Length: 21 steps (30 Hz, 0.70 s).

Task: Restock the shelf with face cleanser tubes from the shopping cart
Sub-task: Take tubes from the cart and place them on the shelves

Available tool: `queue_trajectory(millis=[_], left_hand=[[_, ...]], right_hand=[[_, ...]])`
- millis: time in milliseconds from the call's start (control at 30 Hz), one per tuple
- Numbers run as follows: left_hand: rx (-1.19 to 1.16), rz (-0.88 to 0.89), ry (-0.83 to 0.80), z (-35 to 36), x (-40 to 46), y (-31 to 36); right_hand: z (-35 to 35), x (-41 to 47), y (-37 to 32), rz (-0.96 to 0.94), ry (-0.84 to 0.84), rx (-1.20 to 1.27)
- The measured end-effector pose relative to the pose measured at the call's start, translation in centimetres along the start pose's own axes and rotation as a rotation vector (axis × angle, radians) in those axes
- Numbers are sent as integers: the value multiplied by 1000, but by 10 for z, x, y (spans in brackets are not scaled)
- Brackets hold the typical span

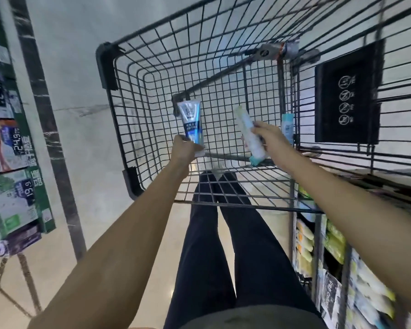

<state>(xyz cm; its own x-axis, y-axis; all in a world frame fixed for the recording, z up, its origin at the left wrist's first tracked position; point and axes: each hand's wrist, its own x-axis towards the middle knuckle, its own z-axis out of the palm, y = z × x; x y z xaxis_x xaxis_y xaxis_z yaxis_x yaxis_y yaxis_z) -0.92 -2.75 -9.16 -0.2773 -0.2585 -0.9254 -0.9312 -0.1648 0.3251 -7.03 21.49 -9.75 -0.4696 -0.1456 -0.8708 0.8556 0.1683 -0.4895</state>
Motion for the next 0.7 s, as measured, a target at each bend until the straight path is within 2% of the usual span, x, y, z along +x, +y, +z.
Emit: queue_trajectory(millis=[67, 200, 333, 467, 700], left_hand=[[10, 61, -52, 0, -38, 20], [-14, 207, -145, -2, -122, 60], [18, 333, -215, -11, -204, 88], [47, 433, -247, -20, -272, 103], [129, 624, -336, -23, -336, 122]], right_hand=[[5, -28, -14, 1, -25, 193], [14, -98, -50, -116, -53, 321], [18, -173, -88, -256, -77, 361], [18, -234, -112, -355, -16, 386], [18, -322, -129, -527, 84, 490]])
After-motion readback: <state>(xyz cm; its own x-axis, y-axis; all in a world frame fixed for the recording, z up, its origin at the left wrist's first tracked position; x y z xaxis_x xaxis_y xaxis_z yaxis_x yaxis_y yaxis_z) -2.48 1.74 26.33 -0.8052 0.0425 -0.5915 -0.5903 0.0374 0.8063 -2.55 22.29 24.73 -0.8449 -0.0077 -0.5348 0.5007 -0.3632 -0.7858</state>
